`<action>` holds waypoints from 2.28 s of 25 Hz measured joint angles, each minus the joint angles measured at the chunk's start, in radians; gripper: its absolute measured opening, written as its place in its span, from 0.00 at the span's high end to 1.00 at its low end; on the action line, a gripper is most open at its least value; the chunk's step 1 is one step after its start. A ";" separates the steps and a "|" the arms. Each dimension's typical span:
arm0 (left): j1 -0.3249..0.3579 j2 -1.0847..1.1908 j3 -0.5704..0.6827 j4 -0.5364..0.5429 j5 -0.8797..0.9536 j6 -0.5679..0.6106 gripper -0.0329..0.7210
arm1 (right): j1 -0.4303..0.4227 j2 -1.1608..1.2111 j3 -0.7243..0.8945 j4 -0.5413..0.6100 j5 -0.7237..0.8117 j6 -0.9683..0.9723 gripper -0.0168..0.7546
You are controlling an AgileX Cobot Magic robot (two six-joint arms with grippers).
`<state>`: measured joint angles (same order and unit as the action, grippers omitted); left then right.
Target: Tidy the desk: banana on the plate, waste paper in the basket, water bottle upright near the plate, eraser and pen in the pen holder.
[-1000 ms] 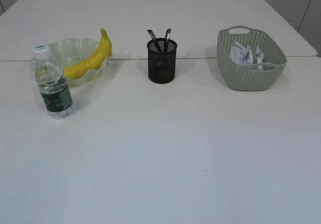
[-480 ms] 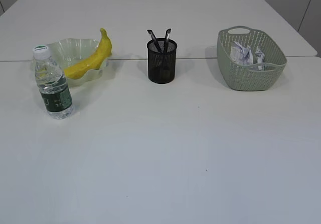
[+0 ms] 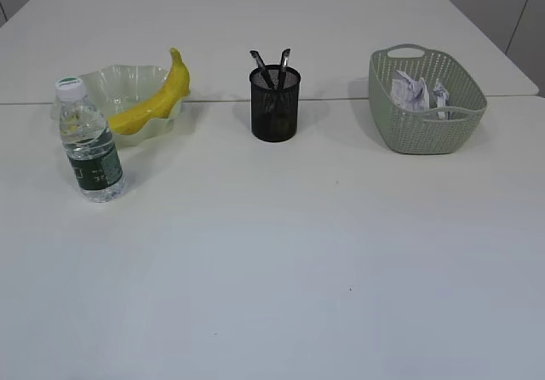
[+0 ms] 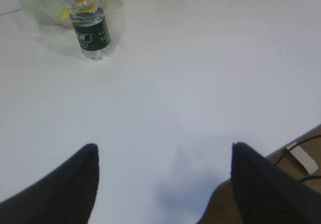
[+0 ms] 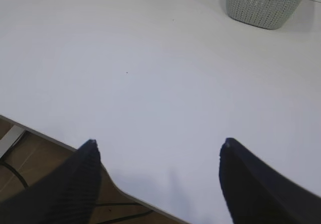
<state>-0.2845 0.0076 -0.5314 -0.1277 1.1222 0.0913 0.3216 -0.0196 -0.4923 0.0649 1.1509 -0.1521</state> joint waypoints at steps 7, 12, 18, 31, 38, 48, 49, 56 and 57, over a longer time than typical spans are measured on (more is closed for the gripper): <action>0.000 0.000 0.000 0.000 0.000 0.000 0.20 | 0.000 0.000 0.000 0.000 0.000 0.001 0.26; 0.000 0.000 0.000 0.001 0.000 0.000 0.20 | 0.000 0.000 0.000 0.000 0.000 0.002 0.26; 0.003 0.000 0.000 0.001 0.000 0.000 0.21 | -0.002 0.000 0.000 0.000 -0.001 0.004 0.26; 0.308 0.000 0.000 0.001 -0.002 0.000 0.25 | -0.185 0.000 0.000 0.000 -0.003 0.004 0.26; 0.308 0.000 0.000 0.001 -0.002 0.000 0.26 | -0.228 0.000 0.000 0.000 -0.003 0.004 0.26; 0.308 0.000 0.000 0.001 -0.002 0.000 0.26 | -0.230 0.000 0.000 0.000 -0.005 0.004 0.26; 0.308 0.000 0.000 0.001 -0.002 0.000 0.26 | -0.230 0.000 0.000 0.000 -0.005 0.004 0.26; 0.308 0.000 0.000 0.001 -0.002 0.000 0.26 | -0.230 0.000 0.000 0.000 -0.005 0.004 0.26; 0.308 0.000 0.000 0.001 -0.002 0.000 0.26 | -0.230 0.000 0.000 0.000 -0.005 0.004 0.26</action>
<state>0.0233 0.0076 -0.5314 -0.1271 1.1207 0.0913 0.0914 -0.0196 -0.4923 0.0645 1.1462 -0.1476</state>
